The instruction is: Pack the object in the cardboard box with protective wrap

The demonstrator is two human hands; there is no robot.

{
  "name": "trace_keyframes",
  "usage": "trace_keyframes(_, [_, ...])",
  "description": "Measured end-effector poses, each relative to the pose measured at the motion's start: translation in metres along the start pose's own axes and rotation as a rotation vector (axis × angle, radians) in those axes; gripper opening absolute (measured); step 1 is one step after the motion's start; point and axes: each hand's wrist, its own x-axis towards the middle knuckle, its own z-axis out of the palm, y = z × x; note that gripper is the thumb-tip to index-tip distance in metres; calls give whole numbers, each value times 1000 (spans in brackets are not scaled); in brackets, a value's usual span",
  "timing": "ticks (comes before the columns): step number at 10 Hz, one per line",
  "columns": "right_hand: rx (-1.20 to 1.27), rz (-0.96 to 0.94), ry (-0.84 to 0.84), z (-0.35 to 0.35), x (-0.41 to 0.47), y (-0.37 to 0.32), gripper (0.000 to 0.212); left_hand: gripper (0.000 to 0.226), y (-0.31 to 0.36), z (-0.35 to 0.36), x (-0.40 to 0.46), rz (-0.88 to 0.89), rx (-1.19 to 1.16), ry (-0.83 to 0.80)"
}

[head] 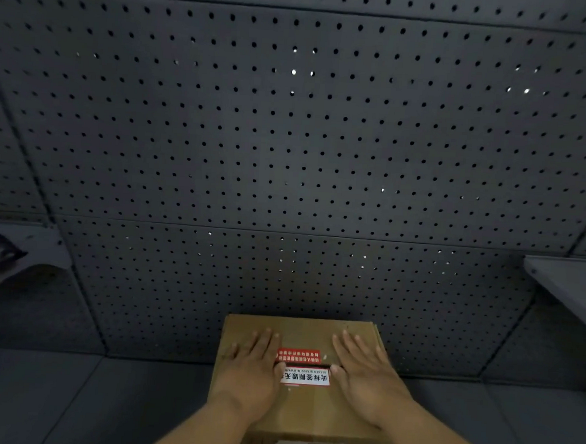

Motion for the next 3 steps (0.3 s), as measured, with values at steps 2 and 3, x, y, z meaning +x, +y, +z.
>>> trace_keyframes(2, [0,-7,-150,-44,-8,-7,59,57,-5,-24,4,52,-24,-100])
trace_keyframes(3, [106,-23,-78,-112,-21,-9,52,53,0,-69,4,54,-67,-60])
